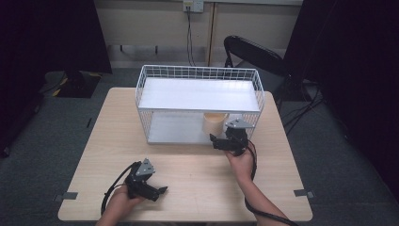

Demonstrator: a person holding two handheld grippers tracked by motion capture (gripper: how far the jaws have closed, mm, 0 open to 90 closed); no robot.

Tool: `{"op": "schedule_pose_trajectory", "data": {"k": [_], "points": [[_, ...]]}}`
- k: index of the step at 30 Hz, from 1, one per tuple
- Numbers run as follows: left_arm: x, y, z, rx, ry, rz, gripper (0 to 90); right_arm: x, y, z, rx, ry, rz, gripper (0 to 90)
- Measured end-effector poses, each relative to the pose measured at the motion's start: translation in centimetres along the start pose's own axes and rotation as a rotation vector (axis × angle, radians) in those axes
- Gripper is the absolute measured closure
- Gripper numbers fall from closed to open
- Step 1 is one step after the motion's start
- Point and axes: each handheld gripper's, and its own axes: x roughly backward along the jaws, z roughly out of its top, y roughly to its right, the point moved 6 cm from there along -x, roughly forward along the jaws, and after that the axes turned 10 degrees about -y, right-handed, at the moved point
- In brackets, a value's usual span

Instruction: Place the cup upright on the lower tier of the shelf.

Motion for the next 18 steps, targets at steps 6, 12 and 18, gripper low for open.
{"op": "schedule_pose_trajectory", "data": {"k": [6,12,18], "points": [[0.0,0.0,0.0,0.0,0.0,0.0,0.1,0.5,-0.4,-0.1,0.033,0.005,0.018,14.7],[0.0,0.0,0.0,0.0,0.0,0.0,0.0,0.8,-0.5,-0.3,0.043,-0.007,0.021,14.0],[0.0,0.0,0.0,0.0,0.0,0.0,0.0,1.3,-0.4,-0.7,0.054,-0.013,0.031,14.0]]}}
